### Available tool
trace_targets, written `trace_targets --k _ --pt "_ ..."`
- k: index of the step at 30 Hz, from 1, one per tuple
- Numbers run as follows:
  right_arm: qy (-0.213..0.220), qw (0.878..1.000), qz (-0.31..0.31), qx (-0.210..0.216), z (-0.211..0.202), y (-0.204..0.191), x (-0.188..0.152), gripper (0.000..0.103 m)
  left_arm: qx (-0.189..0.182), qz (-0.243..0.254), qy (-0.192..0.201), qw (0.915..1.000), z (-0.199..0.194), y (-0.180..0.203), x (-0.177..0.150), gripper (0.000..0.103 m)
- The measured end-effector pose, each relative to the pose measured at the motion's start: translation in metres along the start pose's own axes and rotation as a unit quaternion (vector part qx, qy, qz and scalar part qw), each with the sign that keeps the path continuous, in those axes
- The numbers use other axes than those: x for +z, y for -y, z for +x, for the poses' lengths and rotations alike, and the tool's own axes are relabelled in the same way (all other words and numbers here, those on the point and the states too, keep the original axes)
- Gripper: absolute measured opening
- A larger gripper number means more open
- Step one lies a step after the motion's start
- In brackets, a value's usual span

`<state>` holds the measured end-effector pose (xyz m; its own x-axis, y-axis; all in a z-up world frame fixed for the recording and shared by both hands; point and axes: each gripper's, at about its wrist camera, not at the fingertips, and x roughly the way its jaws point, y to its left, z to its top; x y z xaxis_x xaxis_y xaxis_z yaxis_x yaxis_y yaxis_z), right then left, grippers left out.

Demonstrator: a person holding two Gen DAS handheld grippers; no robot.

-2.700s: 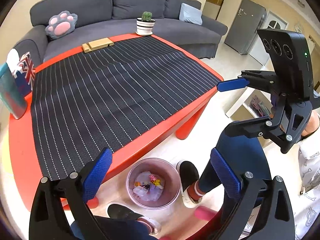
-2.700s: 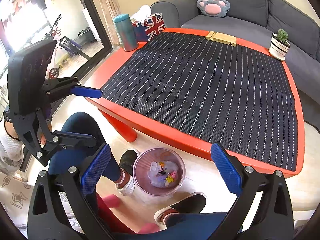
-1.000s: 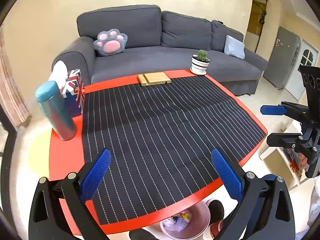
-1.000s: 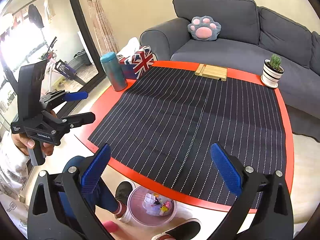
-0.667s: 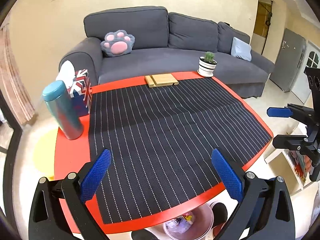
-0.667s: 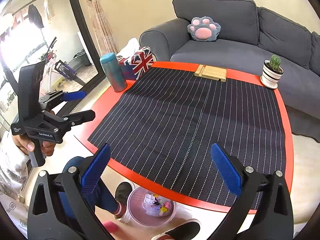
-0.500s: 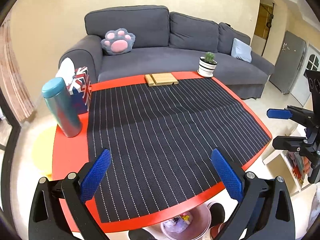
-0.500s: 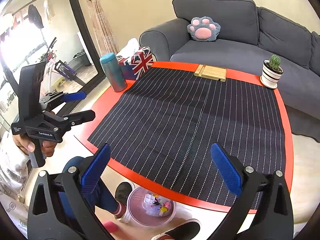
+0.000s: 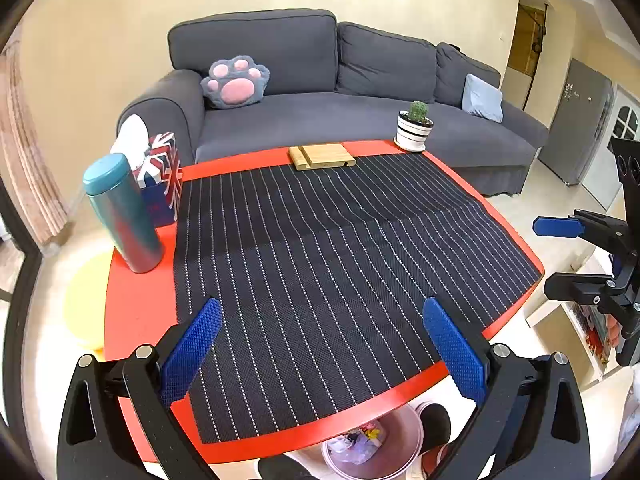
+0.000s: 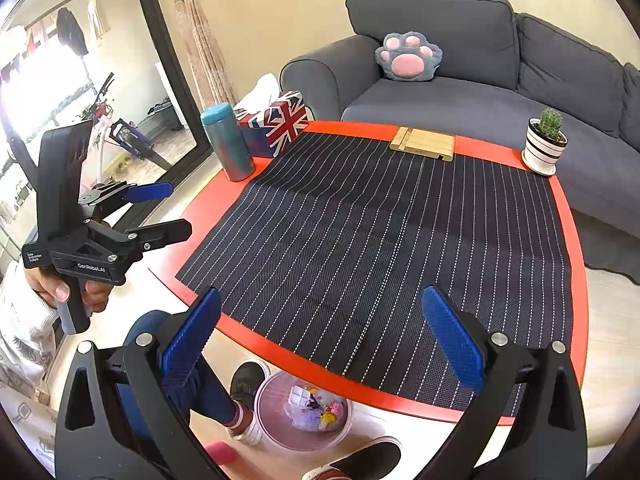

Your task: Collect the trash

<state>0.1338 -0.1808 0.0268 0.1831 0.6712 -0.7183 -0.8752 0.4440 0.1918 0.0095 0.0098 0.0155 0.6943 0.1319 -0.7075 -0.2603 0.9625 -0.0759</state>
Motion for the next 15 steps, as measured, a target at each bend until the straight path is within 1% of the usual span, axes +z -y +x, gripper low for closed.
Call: trace_targets --k 15 --pt "-0.001 1.000 0.003 -0.001 -0.0011 0.0038 -0.0014 0.099 -0.001 0.000 -0.001 1.0000 0.0011 0.0008 -0.0006 0.097"
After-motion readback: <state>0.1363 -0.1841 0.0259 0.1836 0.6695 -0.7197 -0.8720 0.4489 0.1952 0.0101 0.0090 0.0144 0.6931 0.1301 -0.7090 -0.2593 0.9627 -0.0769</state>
